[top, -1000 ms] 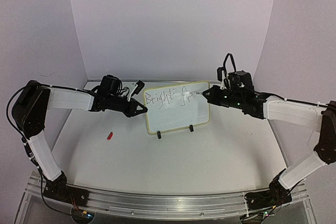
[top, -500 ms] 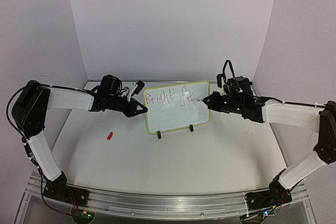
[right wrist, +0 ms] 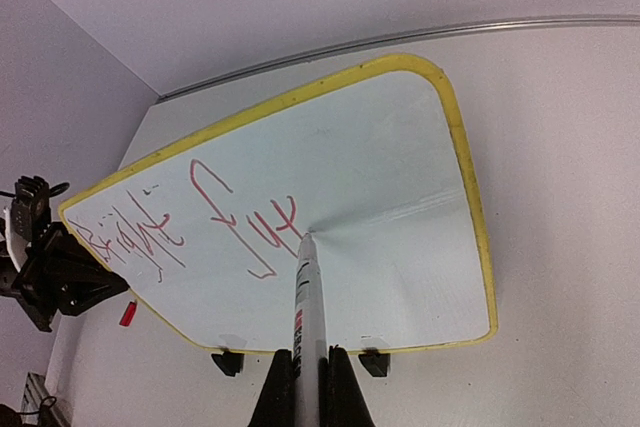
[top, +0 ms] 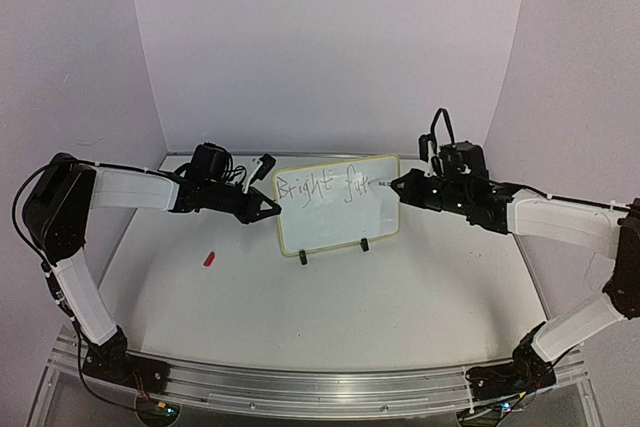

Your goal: Write a sentence on the whiteboard

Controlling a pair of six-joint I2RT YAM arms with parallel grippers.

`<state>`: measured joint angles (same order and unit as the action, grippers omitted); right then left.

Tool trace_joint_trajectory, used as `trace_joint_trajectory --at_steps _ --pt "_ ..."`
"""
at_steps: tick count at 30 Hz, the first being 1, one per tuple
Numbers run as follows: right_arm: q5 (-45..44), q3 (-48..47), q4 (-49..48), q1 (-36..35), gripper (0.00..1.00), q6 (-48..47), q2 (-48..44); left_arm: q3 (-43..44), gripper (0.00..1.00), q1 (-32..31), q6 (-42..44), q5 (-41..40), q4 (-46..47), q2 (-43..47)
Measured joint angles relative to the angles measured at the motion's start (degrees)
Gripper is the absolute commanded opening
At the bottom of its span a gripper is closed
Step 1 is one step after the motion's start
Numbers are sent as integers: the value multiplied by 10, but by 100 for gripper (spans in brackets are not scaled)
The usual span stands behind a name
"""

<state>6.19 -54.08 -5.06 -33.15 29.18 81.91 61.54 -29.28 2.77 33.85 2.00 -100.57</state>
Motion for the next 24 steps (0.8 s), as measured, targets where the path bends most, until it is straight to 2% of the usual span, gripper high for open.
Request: trace_joint_trajectory --at_steps 9,24 --pt "-7 -2 0 0 0 -6 -18 0 0 0 1 0 0 0" --pt "-12 -19 1 0 0 -15 3 3 0 0 2 0 -5 0"
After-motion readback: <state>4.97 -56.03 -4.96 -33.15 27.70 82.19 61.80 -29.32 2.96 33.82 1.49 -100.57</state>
